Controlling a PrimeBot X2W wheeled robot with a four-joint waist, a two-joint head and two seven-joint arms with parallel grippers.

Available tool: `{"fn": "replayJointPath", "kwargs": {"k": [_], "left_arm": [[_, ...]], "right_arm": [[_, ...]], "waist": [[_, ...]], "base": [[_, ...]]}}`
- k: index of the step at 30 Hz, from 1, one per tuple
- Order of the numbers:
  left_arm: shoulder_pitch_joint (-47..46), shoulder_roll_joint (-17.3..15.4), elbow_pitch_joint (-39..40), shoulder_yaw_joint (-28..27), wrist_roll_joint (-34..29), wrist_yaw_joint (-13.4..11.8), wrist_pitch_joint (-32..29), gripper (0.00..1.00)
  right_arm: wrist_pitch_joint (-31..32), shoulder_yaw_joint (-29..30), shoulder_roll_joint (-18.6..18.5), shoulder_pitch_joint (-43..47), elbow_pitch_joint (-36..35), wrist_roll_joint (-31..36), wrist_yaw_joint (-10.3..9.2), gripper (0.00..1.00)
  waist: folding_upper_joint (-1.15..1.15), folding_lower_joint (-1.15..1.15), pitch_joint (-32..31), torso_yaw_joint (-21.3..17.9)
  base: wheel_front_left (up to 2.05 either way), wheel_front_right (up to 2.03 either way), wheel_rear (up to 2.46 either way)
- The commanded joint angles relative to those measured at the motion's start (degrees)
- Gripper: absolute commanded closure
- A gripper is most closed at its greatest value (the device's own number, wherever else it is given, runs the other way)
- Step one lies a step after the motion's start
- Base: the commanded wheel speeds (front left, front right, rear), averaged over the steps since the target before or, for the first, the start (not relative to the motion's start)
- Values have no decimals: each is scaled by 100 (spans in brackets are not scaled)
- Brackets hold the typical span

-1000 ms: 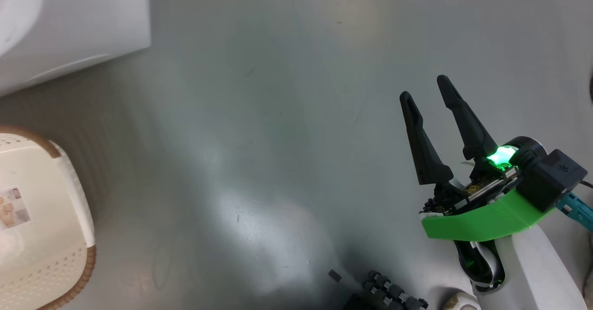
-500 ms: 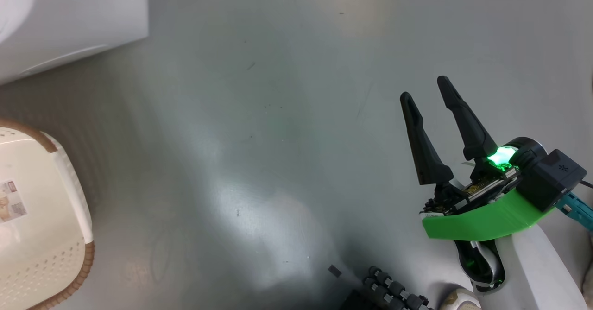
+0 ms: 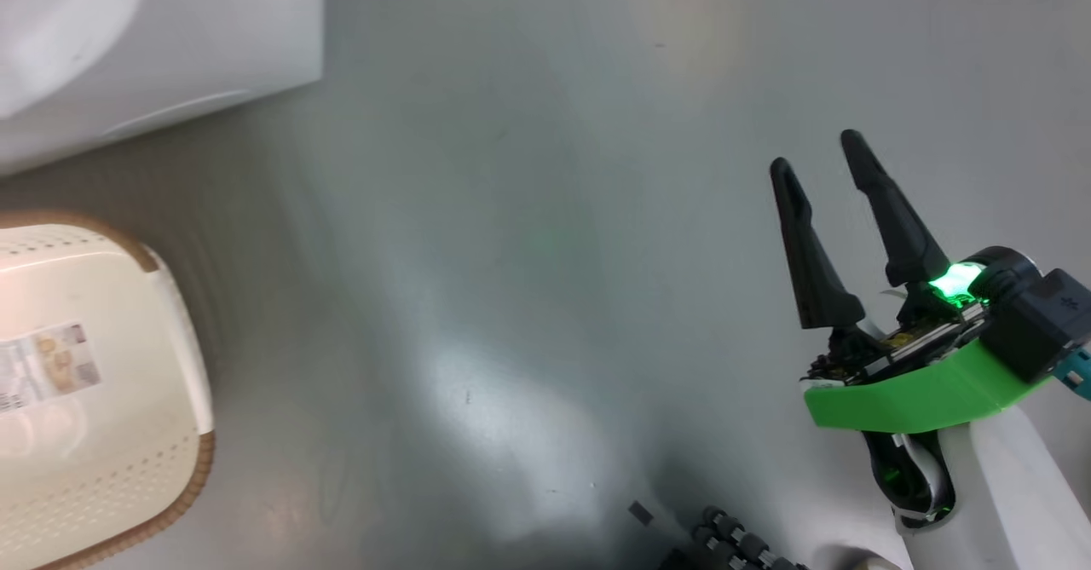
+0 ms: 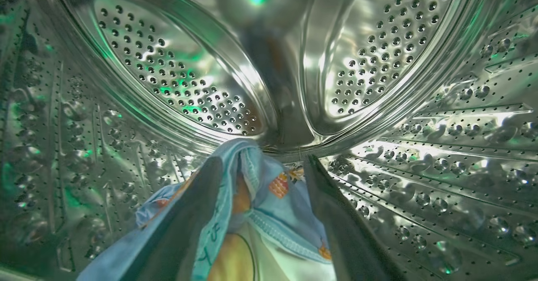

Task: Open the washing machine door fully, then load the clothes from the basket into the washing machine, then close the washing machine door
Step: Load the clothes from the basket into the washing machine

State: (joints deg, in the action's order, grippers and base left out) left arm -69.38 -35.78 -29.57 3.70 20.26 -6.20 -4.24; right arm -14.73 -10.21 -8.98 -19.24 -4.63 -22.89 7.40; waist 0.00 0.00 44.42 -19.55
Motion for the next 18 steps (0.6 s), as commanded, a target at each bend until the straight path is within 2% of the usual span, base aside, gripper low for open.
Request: {"fn": "replayJointPath", "kwargs": {"k": [1, 13, 18], "left_arm": [[198, -262, 216, -114, 27, 47, 101, 0], [1495, 67, 682, -251, 260, -39, 1016, 0], [2003, 153, 878, -255, 303, -70, 1186, 0]], "right_arm": [[-27, -38, -81, 163, -143, 91, 9, 0], [-27, 268, -289, 442, -218, 232, 9, 0], [-27, 332, -369, 545, -235, 271, 9, 0]], "waist": [[0, 0, -115, 136], [0, 0, -679, 595], [0, 0, -876, 738]], "base": [[0, 0, 0], [0, 0, 0], [0, 0, 0]]}}
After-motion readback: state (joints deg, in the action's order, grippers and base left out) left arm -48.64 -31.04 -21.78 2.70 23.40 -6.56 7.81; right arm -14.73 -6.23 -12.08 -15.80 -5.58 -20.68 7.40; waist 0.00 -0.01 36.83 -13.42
